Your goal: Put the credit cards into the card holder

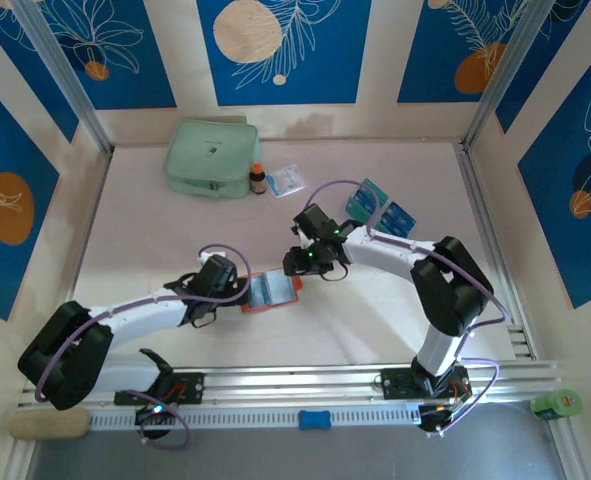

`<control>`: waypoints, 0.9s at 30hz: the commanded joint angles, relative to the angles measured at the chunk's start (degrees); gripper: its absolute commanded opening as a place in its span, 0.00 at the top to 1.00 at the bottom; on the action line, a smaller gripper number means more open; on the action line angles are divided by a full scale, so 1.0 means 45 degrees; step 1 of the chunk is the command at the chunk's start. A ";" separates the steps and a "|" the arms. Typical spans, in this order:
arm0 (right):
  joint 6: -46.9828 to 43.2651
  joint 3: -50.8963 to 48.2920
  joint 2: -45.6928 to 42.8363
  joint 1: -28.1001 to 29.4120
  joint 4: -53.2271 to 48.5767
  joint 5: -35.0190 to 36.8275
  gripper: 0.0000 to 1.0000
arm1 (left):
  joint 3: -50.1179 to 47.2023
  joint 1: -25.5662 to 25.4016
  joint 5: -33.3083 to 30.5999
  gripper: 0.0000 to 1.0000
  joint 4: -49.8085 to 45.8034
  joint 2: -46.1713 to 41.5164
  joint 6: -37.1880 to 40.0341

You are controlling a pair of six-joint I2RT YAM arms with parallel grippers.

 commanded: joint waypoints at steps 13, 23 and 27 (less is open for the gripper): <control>-0.0116 -0.1281 -0.0204 -0.0700 -0.0192 0.0396 1.00 | 0.0766 0.0164 0.0682 0.00 0.0038 0.0115 0.0437; -0.0053 -0.1942 -0.0940 -0.1017 -0.0102 0.0169 0.75 | 0.0688 0.0167 0.0800 0.00 0.0347 0.0636 0.0574; 0.0058 -0.1632 -0.1586 -0.0989 -0.0345 0.0066 0.66 | 0.0643 0.0165 0.0800 0.00 0.0454 0.0843 0.0591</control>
